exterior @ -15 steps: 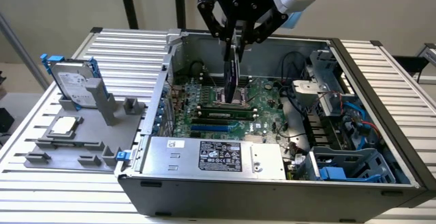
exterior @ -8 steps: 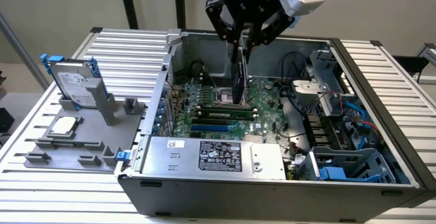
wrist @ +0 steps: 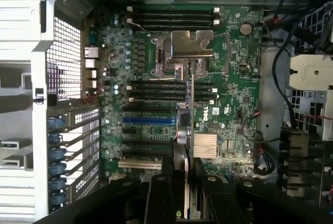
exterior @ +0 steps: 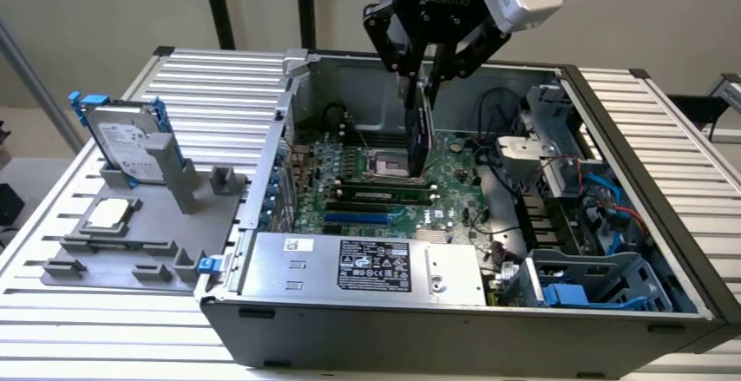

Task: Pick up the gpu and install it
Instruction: 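Pick up the gpu and move the gpu toward the slot, then insert the gpu into the slot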

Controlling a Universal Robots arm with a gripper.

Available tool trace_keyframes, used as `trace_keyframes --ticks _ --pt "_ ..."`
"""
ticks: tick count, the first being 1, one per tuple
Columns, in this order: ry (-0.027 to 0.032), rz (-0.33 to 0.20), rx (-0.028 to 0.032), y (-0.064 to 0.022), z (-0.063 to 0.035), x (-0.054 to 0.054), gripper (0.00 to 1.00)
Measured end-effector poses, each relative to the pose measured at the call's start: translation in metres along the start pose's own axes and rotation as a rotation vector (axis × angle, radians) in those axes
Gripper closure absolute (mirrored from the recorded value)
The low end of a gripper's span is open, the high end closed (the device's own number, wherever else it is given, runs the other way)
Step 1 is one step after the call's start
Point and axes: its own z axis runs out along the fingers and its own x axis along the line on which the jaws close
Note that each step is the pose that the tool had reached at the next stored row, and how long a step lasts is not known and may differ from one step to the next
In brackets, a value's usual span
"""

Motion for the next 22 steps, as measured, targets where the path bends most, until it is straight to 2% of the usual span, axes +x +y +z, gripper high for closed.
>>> trace_keyframes --ticks 6,22 --pt "-0.0017 0.0 -0.001 0.0023 0.0086 -0.0019 0.74" --pt "-0.0012 0.0 -0.0024 0.0022 0.0087 -0.0023 0.74"
